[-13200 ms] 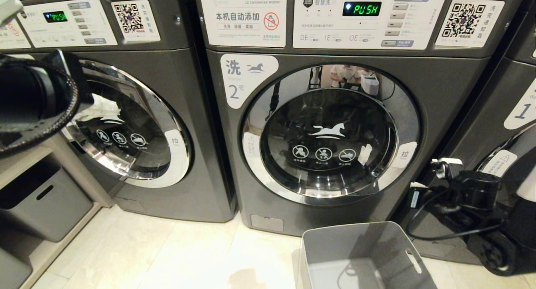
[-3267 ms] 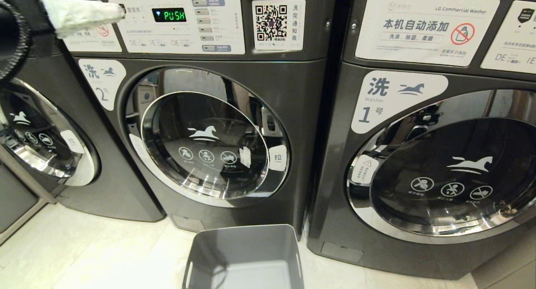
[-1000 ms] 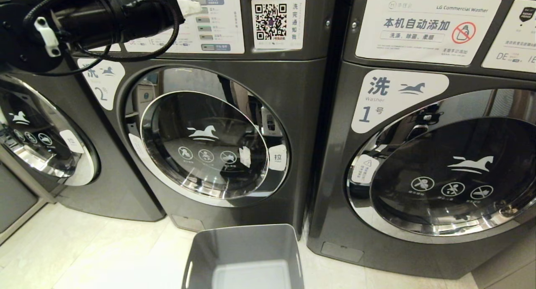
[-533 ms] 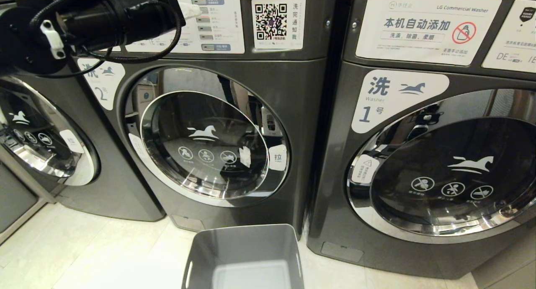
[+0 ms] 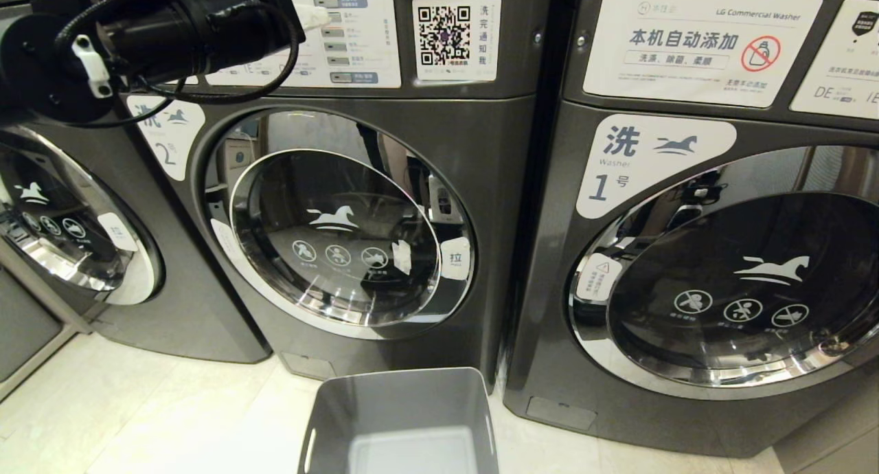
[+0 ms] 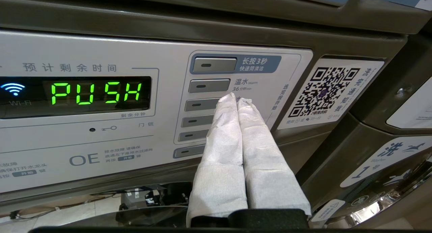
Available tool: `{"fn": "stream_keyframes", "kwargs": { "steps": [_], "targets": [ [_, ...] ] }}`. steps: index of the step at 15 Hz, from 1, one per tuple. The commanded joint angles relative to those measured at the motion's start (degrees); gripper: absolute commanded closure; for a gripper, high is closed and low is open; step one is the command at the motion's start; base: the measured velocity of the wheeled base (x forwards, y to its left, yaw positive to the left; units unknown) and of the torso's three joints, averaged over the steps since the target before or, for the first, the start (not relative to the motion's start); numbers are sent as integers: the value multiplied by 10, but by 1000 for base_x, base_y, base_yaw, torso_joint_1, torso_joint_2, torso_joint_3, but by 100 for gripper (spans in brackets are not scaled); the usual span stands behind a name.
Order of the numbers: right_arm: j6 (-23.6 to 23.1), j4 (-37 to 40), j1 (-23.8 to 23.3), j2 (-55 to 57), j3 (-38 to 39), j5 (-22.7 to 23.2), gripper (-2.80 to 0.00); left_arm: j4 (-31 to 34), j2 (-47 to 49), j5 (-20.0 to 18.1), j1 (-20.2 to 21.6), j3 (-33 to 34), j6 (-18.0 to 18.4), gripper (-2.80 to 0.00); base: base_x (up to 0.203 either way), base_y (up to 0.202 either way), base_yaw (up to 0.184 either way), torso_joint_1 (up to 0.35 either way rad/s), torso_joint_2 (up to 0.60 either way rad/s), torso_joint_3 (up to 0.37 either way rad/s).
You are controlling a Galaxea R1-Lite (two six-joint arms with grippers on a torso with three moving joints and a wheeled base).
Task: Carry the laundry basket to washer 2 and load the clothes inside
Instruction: Press the washing machine switch
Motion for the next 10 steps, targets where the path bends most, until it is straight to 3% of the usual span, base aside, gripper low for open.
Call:
{"fn": "stream_keyframes", "kwargs": {
  "steps": [1, 4, 6, 10],
  "targets": [
    [0, -1, 0, 1, 23, 0, 0, -2, 3, -1, 1, 0, 0, 0, 0, 0, 0, 0, 0, 0],
    [0, -1, 0, 1, 23, 0, 0, -4, 7, 7, 1, 0, 5, 0, 0, 0, 0, 0, 0, 0],
    [0, -1, 0, 1, 23, 0, 0, -3, 9, 31, 0, 0, 15, 0, 0, 0, 0, 0, 0, 0],
    [0, -1, 0, 1, 23, 0, 0, 0, 11, 36, -3, 0, 16, 0, 0, 0, 0, 0, 0, 0]
  ]
}}
